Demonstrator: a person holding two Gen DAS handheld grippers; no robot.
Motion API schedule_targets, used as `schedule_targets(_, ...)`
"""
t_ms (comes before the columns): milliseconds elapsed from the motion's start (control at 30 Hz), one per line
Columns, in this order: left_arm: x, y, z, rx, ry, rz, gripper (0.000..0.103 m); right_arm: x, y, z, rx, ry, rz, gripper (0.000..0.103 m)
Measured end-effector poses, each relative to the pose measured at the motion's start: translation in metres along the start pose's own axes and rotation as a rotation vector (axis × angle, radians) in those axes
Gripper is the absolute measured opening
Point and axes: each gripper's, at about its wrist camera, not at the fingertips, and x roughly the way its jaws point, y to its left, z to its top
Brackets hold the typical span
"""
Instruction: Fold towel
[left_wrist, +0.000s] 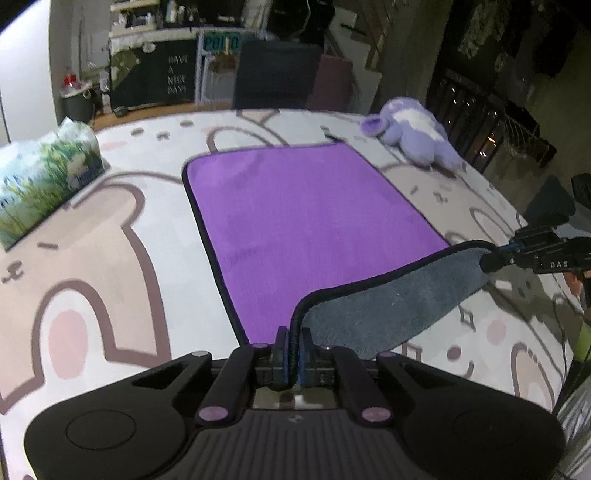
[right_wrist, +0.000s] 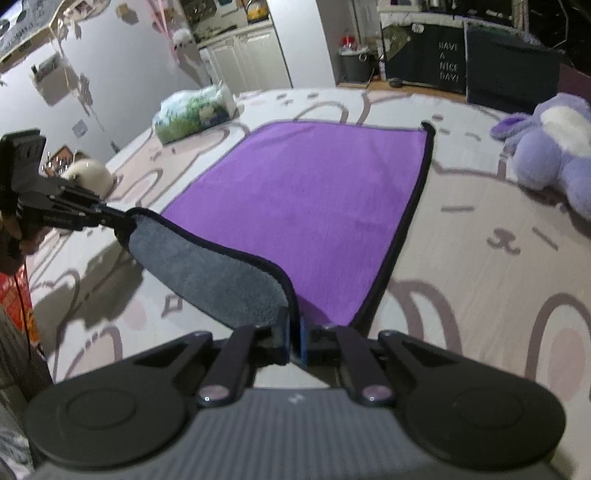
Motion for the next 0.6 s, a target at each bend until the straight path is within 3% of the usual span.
schedule_targets(300,-0.019,-0.002,0.025,-0.034,-0.119,0.057,0.005,-0.015,-0.004,0.025,0.039,-0.118,-0.039,0.006)
schedule_targets(600,-0.022,0.0,0.056,-0.068,-0.189,0.111,0.005,-0.023,-0.011,0.052,0.07,-0.23,-0.083,0.006)
